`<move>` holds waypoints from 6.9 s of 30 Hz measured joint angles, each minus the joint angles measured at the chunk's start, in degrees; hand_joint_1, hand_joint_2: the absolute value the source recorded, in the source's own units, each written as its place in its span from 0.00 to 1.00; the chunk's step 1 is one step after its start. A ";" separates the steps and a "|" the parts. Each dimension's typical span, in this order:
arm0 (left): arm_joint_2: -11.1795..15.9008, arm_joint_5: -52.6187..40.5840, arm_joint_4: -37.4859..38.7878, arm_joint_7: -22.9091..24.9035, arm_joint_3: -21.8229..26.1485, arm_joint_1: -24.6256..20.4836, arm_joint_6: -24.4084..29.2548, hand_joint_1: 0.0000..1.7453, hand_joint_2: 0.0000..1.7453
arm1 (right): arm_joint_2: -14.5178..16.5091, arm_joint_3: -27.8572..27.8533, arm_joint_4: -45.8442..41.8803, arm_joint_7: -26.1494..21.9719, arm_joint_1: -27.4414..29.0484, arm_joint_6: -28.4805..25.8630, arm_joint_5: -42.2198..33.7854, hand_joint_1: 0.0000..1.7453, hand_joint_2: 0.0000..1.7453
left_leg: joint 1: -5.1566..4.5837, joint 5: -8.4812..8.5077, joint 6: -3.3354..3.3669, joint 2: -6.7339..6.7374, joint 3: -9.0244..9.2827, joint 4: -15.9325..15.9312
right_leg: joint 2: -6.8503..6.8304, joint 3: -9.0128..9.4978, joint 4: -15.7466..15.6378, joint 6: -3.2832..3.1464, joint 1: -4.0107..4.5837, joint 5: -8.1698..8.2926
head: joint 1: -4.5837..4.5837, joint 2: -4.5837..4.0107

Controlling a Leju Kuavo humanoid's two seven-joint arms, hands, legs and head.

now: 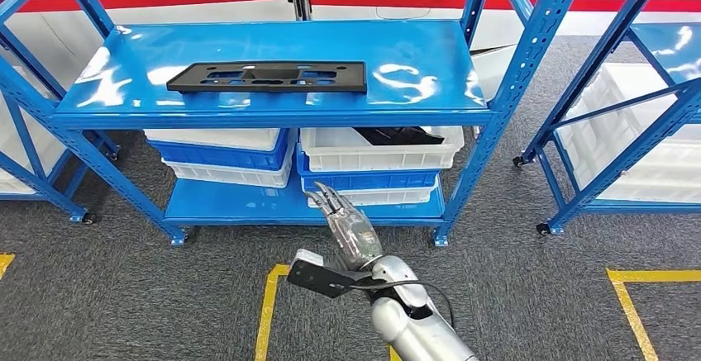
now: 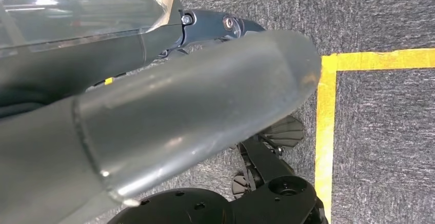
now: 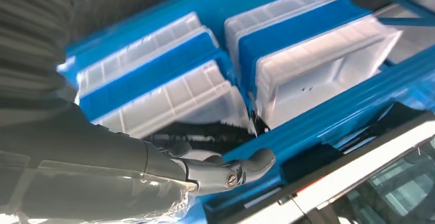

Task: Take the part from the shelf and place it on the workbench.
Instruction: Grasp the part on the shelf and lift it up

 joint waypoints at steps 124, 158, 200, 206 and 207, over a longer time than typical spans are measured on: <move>-2.27 1.07 0.42 0.78 4.19 -0.68 0.06 0.00 0.00 | 3.66 6.60 -16.84 3.34 7.97 -25.19 34.28 0.00 1.00 | 0.44 2.55 -0.70 -5.83 -4.40 1.38 | 3.87 1.49 -0.41 -0.11 0.58 -1.86 | -0.69 0.00; -2.95 2.51 0.42 -1.07 3.58 -0.75 7.65 0.00 0.00 | 12.66 25.42 16.57 9.49 -12.23 -19.99 15.29 0.00 1.00 | -0.46 0.33 0.96 -6.01 -1.12 0.27 | 3.76 -1.88 0.35 -0.48 1.60 1.31 | -0.39 0.00; -3.31 0.08 0.42 -1.68 3.13 -0.80 9.18 0.00 0.00 | 12.46 33.34 43.70 46.63 -28.51 -11.54 42.40 1.00 1.00 | -0.85 0.15 0.94 -5.96 -0.47 0.28 | 3.78 -1.31 0.30 -0.48 1.24 1.27 | -0.45 0.00; -3.30 0.10 0.42 -1.65 3.07 -0.84 9.25 0.00 0.00 | 12.41 34.45 43.97 47.10 -28.80 -10.28 42.38 1.00 1.00 | -0.85 0.05 0.96 -5.96 -0.29 0.27 | 3.78 -1.10 0.28 -0.55 1.25 1.19 | -0.45 0.00; -3.30 0.10 0.42 -1.65 3.07 -0.84 9.25 0.00 0.00 | 12.41 34.50 43.99 47.12 -28.81 -10.22 42.38 1.00 1.00 | -0.85 0.05 0.97 -5.96 -0.28 0.27 | 3.78 -1.09 0.28 -0.55 1.25 1.18 | -0.45 0.00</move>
